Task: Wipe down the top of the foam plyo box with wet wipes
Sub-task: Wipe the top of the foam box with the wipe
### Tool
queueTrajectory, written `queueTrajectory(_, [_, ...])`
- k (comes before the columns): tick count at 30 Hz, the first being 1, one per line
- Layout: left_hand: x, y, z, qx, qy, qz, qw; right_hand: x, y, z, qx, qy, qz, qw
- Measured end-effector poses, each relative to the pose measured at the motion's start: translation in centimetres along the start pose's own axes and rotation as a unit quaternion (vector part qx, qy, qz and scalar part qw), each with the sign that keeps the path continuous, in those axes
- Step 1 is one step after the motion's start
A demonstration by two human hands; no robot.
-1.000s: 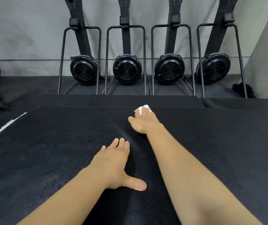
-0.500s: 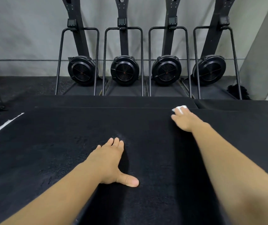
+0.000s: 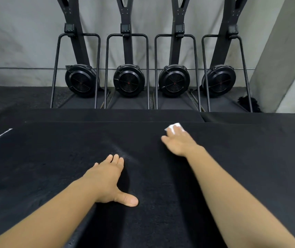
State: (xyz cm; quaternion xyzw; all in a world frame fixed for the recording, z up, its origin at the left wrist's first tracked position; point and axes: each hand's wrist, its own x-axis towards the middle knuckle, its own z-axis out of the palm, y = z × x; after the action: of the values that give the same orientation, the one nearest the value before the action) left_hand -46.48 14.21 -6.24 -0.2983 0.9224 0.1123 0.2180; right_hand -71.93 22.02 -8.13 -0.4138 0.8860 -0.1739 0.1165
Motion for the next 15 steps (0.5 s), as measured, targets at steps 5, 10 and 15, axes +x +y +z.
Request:
queueTrajectory(5, [-0.3,0.6,-1.1,-0.008,-0.013,-0.013,1.0,-1.9,-3.9,1.7,-0.03,-0.083,-0.071,0.994])
queueTrajectory(10, [-0.4,0.6,-1.2,-0.054,-0.012,-0.01,0.998,-1.2,0.6,-1.0,-0.021,-0.064,-0.057,0.996])
queueTrajectory(15, [-0.1,0.2,-0.8,-0.054,-0.009,-0.009,0.998,0.7,10.2,-4.5,-0.007,0.002,0.072,0.997])
